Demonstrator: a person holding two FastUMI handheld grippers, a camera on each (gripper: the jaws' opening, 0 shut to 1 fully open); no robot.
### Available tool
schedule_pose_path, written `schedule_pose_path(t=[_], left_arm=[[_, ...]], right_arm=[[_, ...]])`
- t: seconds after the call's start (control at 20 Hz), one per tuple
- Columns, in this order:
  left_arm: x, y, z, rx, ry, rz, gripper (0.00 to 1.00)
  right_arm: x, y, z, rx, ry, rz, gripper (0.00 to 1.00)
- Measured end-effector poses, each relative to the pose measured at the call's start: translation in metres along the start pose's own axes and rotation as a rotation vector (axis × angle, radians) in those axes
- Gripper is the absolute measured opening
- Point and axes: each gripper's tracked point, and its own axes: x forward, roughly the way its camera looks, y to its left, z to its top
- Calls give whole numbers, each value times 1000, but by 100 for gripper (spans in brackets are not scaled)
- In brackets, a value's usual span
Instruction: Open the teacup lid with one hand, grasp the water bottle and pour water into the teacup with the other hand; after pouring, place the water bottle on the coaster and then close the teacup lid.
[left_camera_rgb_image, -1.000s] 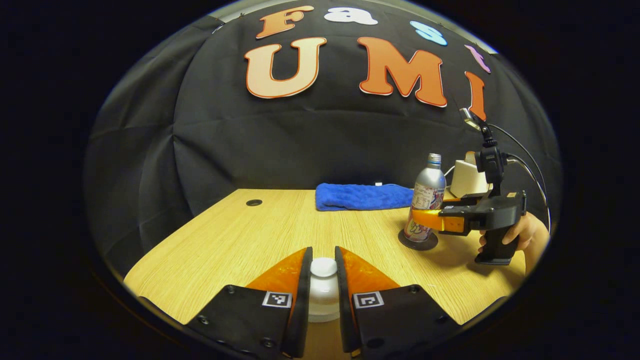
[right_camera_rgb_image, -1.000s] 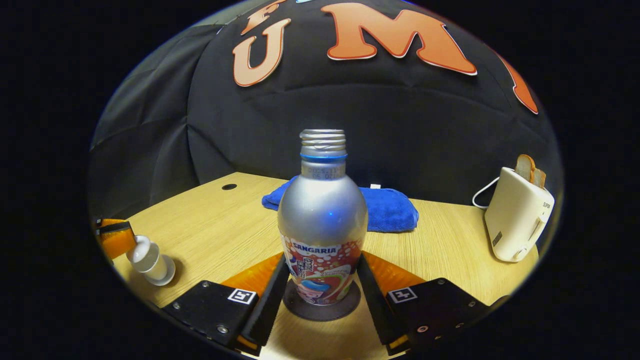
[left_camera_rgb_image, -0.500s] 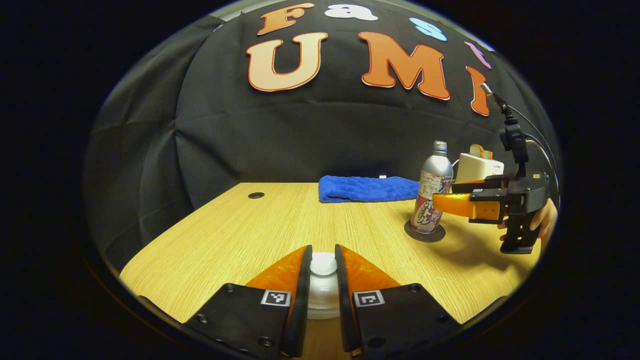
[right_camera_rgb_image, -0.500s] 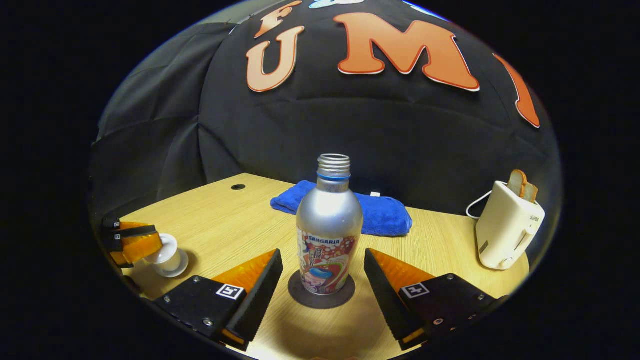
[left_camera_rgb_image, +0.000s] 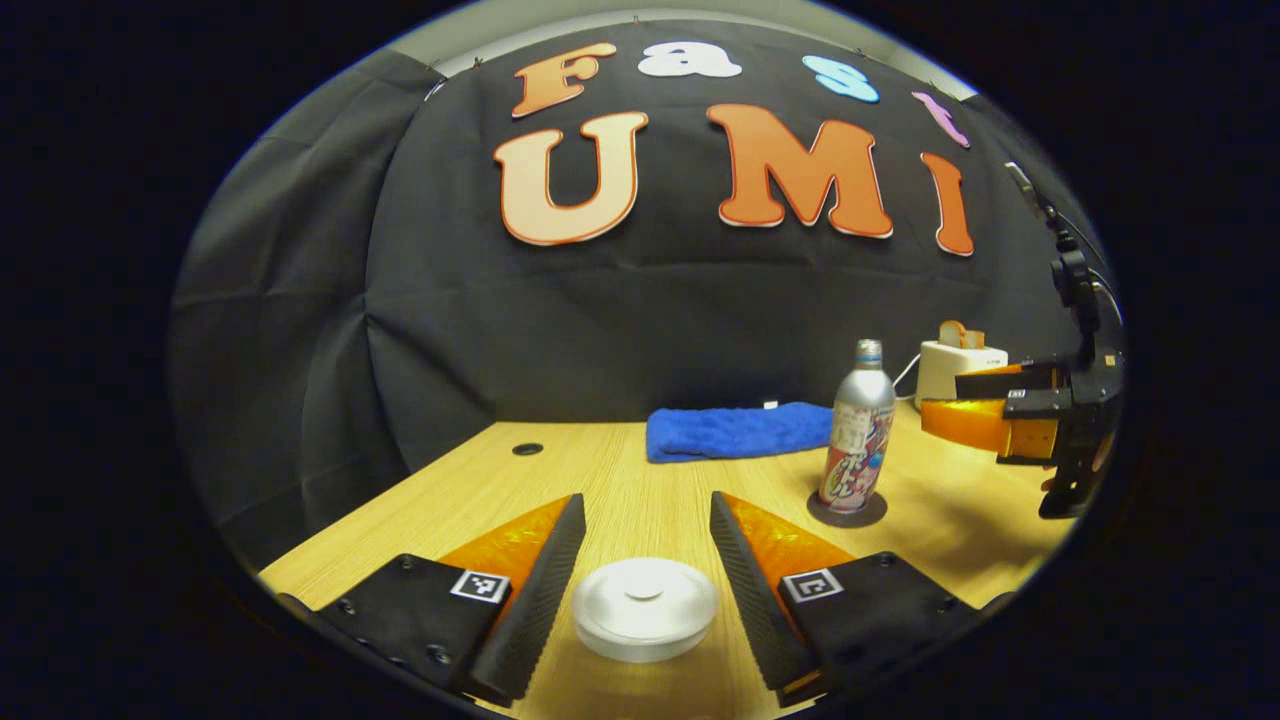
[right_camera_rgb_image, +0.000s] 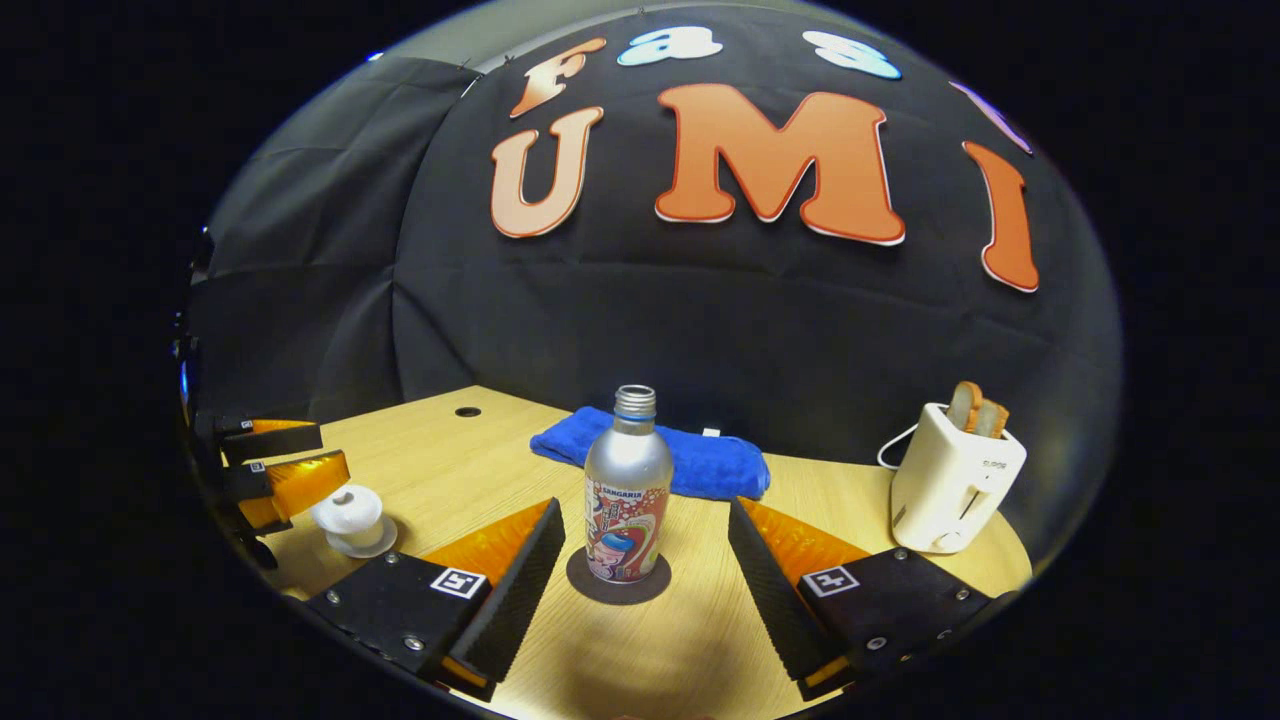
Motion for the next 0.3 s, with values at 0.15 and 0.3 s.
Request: schedule_pose_path(t=[0.15, 0.3], left_arm=[[-8, -10, 32, -13, -76, -10, 95], [-19, -21, 65, -25, -146, -21, 100]], right_arm=[[-12, -6, 17, -20, -62, -35, 99], [-25, -10, 31, -8, -117, -57, 99]])
